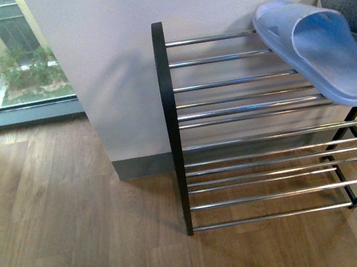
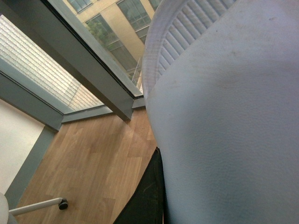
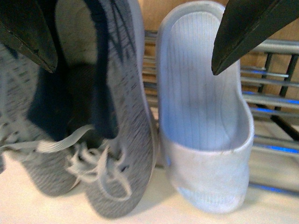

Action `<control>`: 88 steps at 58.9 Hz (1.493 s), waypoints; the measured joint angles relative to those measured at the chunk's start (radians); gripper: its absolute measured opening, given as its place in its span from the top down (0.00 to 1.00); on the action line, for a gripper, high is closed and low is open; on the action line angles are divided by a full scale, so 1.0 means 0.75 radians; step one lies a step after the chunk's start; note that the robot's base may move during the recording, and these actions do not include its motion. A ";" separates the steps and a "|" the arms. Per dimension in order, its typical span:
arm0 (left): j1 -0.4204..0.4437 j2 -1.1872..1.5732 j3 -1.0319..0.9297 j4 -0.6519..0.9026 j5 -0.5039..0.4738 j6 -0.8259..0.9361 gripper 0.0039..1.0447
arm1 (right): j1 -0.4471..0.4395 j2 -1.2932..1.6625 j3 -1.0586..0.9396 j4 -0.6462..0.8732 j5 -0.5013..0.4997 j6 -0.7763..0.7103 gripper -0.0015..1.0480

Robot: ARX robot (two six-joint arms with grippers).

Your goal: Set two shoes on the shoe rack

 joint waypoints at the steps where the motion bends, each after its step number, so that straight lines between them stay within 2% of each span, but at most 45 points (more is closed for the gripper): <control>1: 0.000 0.000 0.000 0.000 0.001 0.000 0.98 | -0.005 -0.004 -0.003 0.017 -0.019 0.012 0.09; 3: 0.000 0.000 0.001 0.000 0.000 0.000 0.98 | -0.015 0.004 -0.026 0.107 -0.072 0.037 0.12; 6: 0.000 0.000 0.000 0.000 0.000 0.000 0.98 | -0.027 0.027 -0.134 0.465 -0.224 0.107 0.20; 9: 0.000 0.000 0.001 0.000 -0.001 -0.001 0.98 | -0.025 0.039 -0.235 0.708 -0.310 0.154 0.26; 14: 0.000 0.000 0.001 0.000 -0.001 0.000 0.98 | -0.003 0.050 -0.400 1.051 -0.348 0.204 0.38; 20: -0.001 0.000 0.001 0.000 0.002 0.000 0.98 | 0.009 -0.012 -0.507 1.235 -0.338 0.227 0.51; 31: -0.001 0.000 0.001 0.000 -0.001 0.000 0.98 | 0.029 -0.168 -0.627 1.245 -0.313 0.248 0.75; 35: -0.001 0.000 0.001 0.000 0.000 0.000 0.98 | 0.042 -0.239 -0.690 1.220 -0.303 0.249 0.88; 40: -0.001 0.000 0.001 0.000 -0.001 0.000 0.98 | 0.054 -0.308 -0.736 1.194 -0.284 0.247 0.99; 43: -0.001 0.000 0.001 0.000 -0.001 0.000 0.98 | 0.088 -0.352 -0.760 1.175 -0.228 0.252 0.98; 48: -0.001 0.000 0.001 0.000 -0.001 0.000 0.98 | 0.130 -0.461 -0.815 1.122 -0.220 0.254 0.98; 88: -0.001 0.000 0.001 0.000 -0.001 0.000 0.98 | 0.134 -1.154 -0.974 0.601 -0.211 0.254 0.98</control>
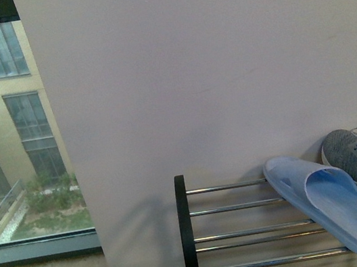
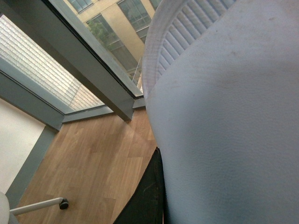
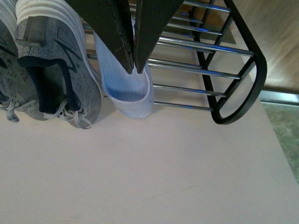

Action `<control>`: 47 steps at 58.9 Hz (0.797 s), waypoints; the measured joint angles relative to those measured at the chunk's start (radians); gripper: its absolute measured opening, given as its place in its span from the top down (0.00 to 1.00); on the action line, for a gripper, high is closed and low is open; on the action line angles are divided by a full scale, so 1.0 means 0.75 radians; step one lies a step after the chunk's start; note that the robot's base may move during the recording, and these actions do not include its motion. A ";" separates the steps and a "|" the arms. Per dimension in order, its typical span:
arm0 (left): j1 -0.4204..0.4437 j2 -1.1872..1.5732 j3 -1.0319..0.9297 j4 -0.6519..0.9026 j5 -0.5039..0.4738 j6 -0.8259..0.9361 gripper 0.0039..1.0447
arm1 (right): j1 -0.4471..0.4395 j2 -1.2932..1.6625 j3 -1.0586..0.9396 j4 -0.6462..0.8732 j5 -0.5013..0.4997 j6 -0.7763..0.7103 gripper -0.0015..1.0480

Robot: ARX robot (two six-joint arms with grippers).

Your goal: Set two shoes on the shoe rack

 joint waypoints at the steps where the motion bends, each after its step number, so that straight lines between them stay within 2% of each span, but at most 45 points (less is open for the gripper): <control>1: 0.000 0.000 0.000 0.000 0.000 0.000 0.98 | 0.000 -0.020 0.000 -0.017 0.000 0.000 0.98; 47: 0.000 0.000 0.000 0.000 0.000 0.000 0.98 | 0.000 -0.532 -0.002 -0.495 0.001 0.000 0.98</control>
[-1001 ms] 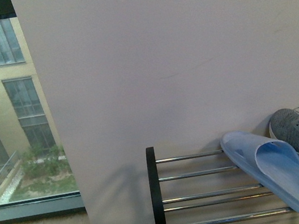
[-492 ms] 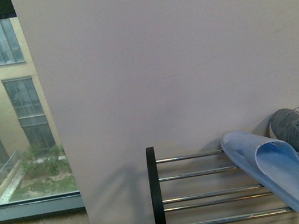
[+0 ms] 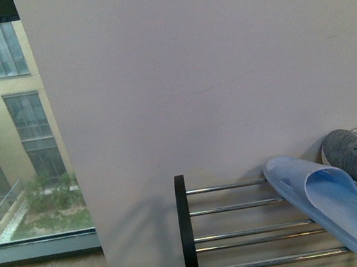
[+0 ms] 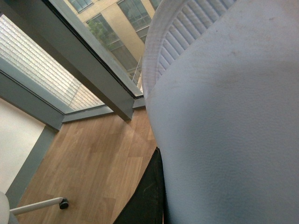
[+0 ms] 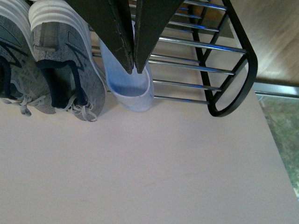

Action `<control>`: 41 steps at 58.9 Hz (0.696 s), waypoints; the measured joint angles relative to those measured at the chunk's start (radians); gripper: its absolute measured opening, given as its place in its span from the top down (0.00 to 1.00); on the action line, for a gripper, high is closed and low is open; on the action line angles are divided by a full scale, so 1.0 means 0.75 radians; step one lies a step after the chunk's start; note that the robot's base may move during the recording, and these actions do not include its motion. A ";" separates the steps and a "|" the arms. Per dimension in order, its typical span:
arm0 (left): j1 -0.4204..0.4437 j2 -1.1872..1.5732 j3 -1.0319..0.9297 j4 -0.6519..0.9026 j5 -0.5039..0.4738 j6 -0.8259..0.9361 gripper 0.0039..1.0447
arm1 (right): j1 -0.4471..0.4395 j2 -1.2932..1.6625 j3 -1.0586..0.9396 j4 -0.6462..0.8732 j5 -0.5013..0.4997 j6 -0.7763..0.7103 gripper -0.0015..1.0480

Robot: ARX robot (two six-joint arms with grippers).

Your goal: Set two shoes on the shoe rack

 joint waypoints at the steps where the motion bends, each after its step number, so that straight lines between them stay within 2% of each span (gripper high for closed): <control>1: 0.001 0.000 0.000 0.000 0.000 0.000 0.98 | 0.000 -0.010 0.000 -0.010 0.000 0.000 0.98; 32: 0.001 0.000 0.000 0.000 0.000 0.000 0.98 | 0.000 -0.182 0.000 -0.183 0.000 0.000 0.98; 36: 0.000 0.000 0.000 0.000 0.000 0.000 0.98 | 0.000 -0.283 0.000 -0.324 -0.002 0.000 0.98; 41: 0.001 0.000 0.000 0.000 -0.001 0.000 0.98 | 0.000 -0.390 0.000 -0.404 0.001 0.000 0.98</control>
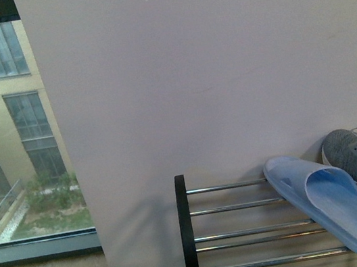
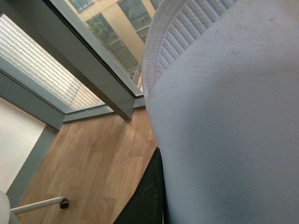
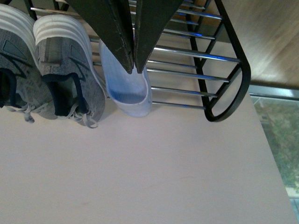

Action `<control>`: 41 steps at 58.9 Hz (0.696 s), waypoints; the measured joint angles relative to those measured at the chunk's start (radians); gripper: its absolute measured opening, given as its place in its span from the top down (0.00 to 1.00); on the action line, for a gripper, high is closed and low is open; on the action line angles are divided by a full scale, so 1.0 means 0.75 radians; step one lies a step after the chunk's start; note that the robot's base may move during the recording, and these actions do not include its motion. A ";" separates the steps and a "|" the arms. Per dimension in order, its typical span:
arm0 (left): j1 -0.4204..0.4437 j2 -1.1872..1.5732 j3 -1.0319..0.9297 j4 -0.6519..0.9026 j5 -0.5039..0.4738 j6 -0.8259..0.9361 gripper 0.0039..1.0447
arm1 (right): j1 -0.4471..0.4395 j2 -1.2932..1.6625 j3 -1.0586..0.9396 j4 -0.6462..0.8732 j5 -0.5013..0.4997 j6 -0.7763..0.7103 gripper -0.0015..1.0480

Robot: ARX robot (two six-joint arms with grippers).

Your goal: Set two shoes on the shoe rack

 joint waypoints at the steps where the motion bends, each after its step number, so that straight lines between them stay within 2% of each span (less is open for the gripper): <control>1: 0.000 0.000 0.000 0.000 0.000 0.000 0.98 | 0.000 -0.008 0.000 -0.003 0.000 0.000 0.98; 41: 0.000 0.000 0.000 0.000 0.000 0.000 0.98 | 0.000 -0.017 0.000 -0.008 0.001 0.000 0.98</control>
